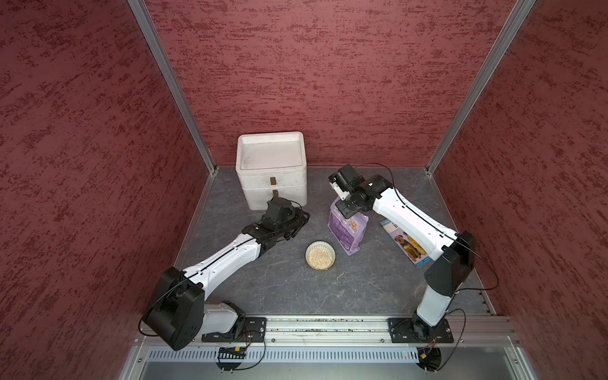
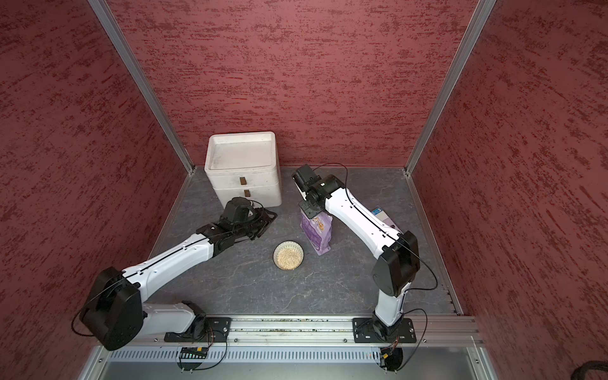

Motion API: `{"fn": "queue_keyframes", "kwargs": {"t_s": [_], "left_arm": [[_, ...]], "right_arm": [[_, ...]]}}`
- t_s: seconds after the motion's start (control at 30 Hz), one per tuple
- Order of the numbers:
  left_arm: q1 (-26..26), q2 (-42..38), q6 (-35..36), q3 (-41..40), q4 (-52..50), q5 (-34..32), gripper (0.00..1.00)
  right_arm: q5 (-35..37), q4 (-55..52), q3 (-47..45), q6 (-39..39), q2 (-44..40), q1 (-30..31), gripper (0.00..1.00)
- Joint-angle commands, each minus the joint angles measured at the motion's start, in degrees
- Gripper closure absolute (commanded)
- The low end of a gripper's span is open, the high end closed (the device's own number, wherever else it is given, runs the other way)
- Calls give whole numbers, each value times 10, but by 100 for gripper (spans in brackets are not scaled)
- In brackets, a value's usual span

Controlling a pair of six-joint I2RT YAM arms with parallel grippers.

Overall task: Pour the oats into the breakfast bowl
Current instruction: Close the oats bag at the center of the board.

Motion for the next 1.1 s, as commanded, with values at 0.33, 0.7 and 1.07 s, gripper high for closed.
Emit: {"fn": "queue_keyframes", "kwargs": {"t_s": [0.33, 0.7, 1.07], "left_arm": [[0, -7, 0, 8, 14, -2, 50], [-1, -2, -2, 10, 25, 5, 50], [-5, 0, -3, 10, 30, 6, 50]], "right_arm": [[-51, -9, -14, 43, -39, -7, 96], [-133, 29, -78, 85, -89, -27, 95], [-142, 38, -115, 86, -115, -37, 100]]}}
